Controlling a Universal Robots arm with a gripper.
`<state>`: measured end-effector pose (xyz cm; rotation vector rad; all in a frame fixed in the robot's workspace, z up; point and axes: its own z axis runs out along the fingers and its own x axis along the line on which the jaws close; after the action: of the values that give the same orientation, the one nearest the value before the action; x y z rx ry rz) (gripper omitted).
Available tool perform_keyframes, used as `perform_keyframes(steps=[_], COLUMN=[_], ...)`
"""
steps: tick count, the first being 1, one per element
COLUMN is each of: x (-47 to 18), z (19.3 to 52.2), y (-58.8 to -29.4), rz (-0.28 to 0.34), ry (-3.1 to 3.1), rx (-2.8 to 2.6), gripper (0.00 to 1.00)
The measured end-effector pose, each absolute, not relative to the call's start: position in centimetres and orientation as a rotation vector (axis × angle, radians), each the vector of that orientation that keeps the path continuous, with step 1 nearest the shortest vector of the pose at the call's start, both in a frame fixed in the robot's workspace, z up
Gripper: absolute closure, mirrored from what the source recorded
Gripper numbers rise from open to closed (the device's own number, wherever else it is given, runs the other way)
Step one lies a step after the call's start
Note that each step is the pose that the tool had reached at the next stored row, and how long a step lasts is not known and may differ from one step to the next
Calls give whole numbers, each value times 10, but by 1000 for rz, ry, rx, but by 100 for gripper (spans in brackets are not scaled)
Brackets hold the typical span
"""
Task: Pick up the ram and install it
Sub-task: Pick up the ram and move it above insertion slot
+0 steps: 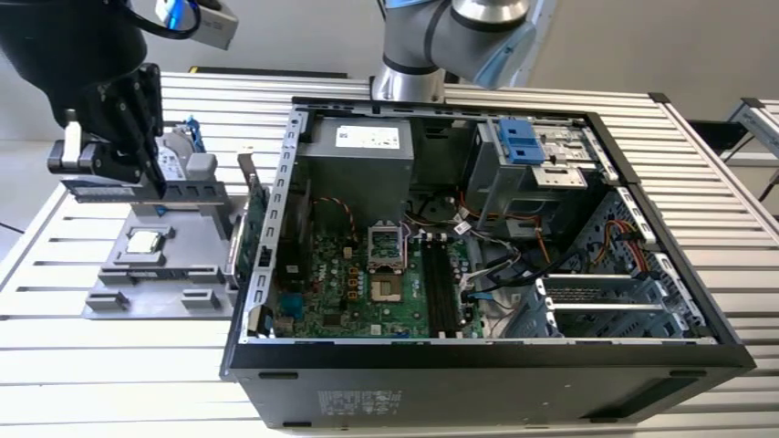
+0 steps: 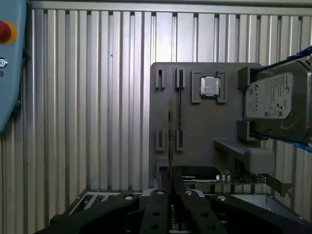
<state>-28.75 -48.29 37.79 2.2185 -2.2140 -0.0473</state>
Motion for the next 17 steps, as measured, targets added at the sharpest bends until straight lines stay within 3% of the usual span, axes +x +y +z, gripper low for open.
perform_keyframes(steps=[17], x=[-270], z=[378], y=[-483], rz=[-47], ry=[-2216], rx=[2217], gripper=[100])
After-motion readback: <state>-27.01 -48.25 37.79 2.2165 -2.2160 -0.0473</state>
